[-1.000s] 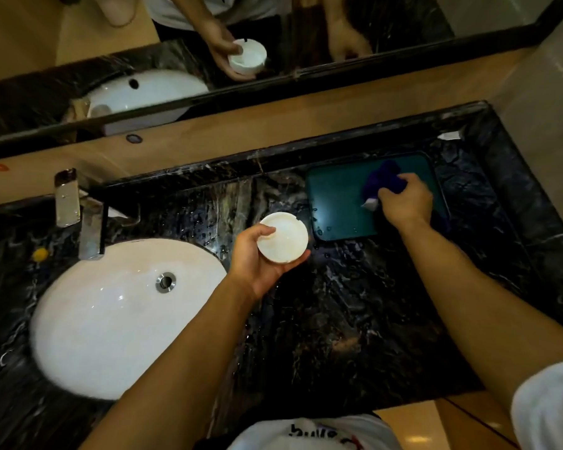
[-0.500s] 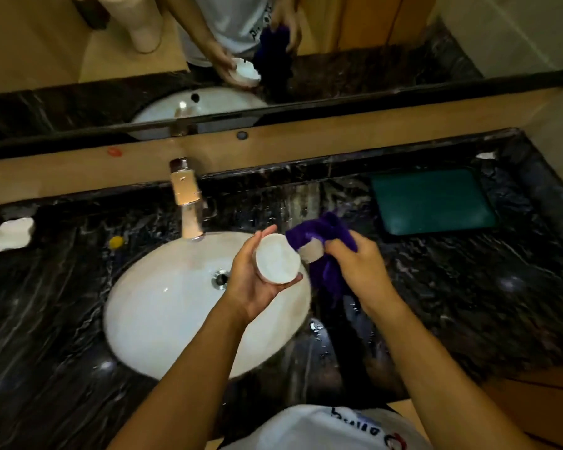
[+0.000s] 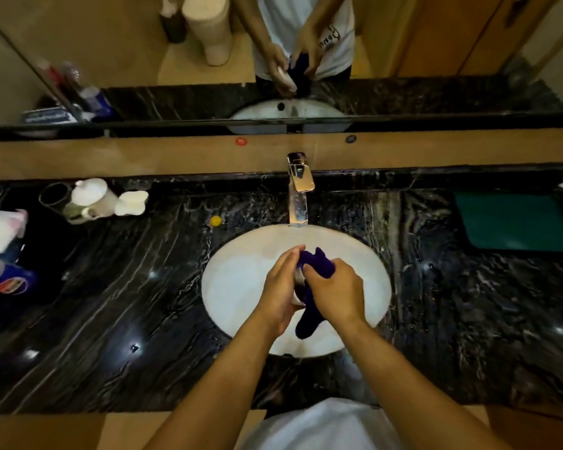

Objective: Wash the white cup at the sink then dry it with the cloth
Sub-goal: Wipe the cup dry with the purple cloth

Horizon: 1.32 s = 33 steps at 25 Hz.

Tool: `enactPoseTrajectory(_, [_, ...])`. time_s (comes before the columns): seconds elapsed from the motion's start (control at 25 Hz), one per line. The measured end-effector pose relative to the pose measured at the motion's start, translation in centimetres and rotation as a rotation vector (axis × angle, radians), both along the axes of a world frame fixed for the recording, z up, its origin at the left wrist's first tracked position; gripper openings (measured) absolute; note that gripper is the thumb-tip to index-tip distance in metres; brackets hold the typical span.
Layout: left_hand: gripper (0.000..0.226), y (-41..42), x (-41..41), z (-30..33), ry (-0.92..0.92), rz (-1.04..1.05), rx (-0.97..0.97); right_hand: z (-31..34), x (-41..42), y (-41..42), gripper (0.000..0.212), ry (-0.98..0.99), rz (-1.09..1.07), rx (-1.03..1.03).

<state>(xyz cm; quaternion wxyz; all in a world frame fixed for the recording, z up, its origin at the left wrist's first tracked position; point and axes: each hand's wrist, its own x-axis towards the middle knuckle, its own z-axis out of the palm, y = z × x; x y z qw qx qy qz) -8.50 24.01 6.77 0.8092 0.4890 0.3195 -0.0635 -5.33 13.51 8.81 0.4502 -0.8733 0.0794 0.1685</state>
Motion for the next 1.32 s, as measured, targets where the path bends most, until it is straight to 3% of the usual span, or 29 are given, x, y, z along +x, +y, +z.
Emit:
enactPoseTrajectory(0.12, [0.041,-0.4,-0.6,0.5,0.023,0.040,0.036,0.9,-0.3,0.6,0.014,0.053,-0.047,0.243])
enactPoseTrajectory(0.24, [0.052,0.7,-0.6,1.8,-0.002,0.083,0.016,2.8,0.0,-0.3,0.003,0.092,0.199,0.472])
enactPoseTrajectory(0.32, [0.049,1.3,-0.4,2.8,-0.028,0.075,0.006,3.8,0.3,-1.2,0.005,0.085,0.399,0.490])
enactPoseTrajectory(0.6, [0.034,1.5,-0.5,5.2,-0.057,0.022,-0.096,7.9,3.6,-2.7,0.028,0.014,0.986,0.199])
enactPoseTrajectory(0.8, [0.028,-0.3,-0.1,5.2,0.005,0.024,-0.058,10.0,4.7,-2.2,0.014,-0.077,1.190,-0.193])
enactPoseTrajectory(0.92, [0.031,-1.3,0.1,5.0,0.031,0.023,-0.040,9.9,3.8,-2.0,0.013,-0.208,1.151,-0.442])
enactPoseTrajectory(1.08, [0.032,-2.8,0.5,4.8,0.071,0.024,0.011,7.8,1.8,-1.5,0.025,-0.372,0.863,-0.661])
enactPoseTrajectory(1.32, [0.027,-1.6,1.1,4.8,0.077,0.050,-0.045,3.7,0.2,-2.6,0.049,-0.640,0.594,-0.428])
